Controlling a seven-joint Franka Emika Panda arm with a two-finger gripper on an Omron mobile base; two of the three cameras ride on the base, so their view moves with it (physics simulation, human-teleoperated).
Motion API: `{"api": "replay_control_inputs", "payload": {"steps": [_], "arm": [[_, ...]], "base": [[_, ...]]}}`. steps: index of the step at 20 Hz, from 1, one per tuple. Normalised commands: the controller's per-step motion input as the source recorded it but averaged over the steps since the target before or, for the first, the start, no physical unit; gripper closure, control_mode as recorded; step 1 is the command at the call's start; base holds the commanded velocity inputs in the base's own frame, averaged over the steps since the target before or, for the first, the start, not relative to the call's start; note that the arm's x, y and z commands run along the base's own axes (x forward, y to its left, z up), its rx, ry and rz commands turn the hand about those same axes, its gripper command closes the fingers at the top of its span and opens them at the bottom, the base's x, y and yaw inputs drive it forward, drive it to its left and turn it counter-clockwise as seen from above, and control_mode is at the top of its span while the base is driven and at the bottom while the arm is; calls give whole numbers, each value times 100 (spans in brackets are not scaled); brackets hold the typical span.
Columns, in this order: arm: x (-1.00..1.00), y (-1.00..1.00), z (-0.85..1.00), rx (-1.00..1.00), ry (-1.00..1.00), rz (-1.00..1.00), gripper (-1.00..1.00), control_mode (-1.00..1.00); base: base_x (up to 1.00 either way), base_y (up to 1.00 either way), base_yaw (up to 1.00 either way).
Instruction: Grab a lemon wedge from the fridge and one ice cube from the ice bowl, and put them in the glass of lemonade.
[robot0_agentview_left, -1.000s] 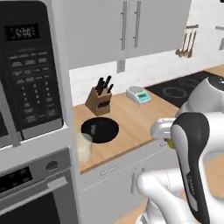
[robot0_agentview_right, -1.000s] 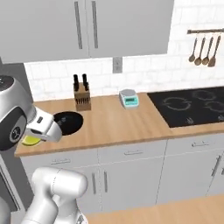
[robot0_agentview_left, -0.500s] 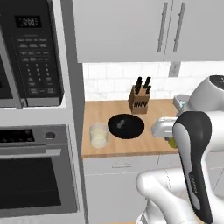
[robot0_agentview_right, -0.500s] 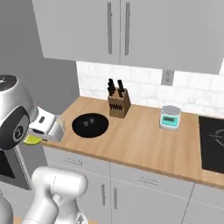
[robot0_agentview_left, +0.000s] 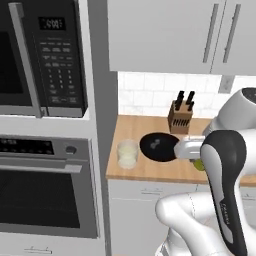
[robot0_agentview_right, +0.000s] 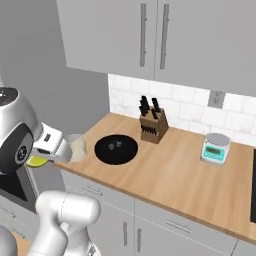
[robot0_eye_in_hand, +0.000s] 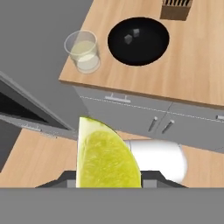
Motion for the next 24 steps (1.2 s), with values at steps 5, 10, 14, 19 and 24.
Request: {"api": "replay_control_inputs", "payload": {"steps": [5, 10, 14, 19, 24], "arm": [[0, 0, 0, 0, 0, 0, 100, 100], [0, 0, 0, 0, 0, 0, 100, 100], [0, 0, 0, 0, 0, 0, 100, 100], [0, 0, 0, 0, 0, 0, 100, 100], [0, 0, 0, 0, 0, 0, 100, 100]], "base": [[69, -20, 1], [71, -26, 8], [39, -7, 7], [53, 0, 1], [0, 0, 0]]}}
